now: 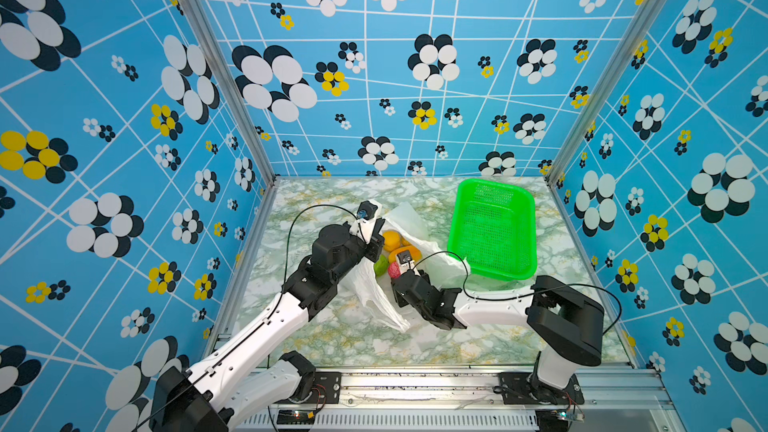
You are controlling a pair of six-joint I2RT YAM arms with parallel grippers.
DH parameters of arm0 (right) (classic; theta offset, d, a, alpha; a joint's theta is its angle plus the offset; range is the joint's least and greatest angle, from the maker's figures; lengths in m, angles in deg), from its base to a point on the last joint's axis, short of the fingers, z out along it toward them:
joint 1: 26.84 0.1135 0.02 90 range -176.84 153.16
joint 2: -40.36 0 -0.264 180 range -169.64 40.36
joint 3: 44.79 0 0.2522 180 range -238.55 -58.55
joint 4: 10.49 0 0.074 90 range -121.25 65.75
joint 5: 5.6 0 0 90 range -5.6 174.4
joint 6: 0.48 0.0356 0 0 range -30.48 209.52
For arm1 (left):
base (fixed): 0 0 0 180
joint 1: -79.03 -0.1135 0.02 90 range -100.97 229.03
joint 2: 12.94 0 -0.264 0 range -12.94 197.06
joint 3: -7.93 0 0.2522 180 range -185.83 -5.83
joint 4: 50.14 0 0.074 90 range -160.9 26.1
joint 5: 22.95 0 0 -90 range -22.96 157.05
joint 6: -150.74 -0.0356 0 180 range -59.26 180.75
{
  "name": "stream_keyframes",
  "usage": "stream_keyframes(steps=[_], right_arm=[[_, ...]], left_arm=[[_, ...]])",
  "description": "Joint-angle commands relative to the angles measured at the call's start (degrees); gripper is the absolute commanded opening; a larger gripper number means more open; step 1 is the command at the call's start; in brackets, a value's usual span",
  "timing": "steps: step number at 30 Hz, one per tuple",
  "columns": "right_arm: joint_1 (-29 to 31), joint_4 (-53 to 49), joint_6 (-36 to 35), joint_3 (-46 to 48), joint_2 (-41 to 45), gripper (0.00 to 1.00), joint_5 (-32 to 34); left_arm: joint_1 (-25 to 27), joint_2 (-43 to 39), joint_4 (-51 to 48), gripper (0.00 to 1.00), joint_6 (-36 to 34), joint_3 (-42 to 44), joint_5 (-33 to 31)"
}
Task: Untie the knot of the plastic bag and take out the fruit
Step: 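Close the right gripper on the pink fruit inside the bag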
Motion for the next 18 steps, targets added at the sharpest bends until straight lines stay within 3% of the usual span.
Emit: stream_keyframes(steps=[1, 4, 9, 14, 18], right_arm=[[0.0, -1.4, 0.8, -1.0, -0.8, 0.79, 3.0], [-0.4, -2.2, 2.3, -2.7, -3.8, 0.93, 2.8], [-1.8, -6.0, 4.5, -6.7, -8.1, 0.99, 2.2], [-2.2, -5.1, 5.0, -6.7, -8.9, 0.90, 0.8], [-2.3, -4.5, 3.9, -6.8, -9.1, 0.77, 0.4]], left_arm=[[0.3, -0.8, 1.4, 0.00, -0.9, 0.7, 0.2], [0.3, -0.7, 1.4, 0.00, -0.9, 0.6, 0.4], [0.3, -0.4, 1.3, 0.00, -0.9, 0.1, 0.8], [0.3, -0.6, 1.5, 0.00, -0.9, 0.3, 0.8], [0.3, -0.5, 1.6, 0.00, -1.0, 0.2, 0.8]])
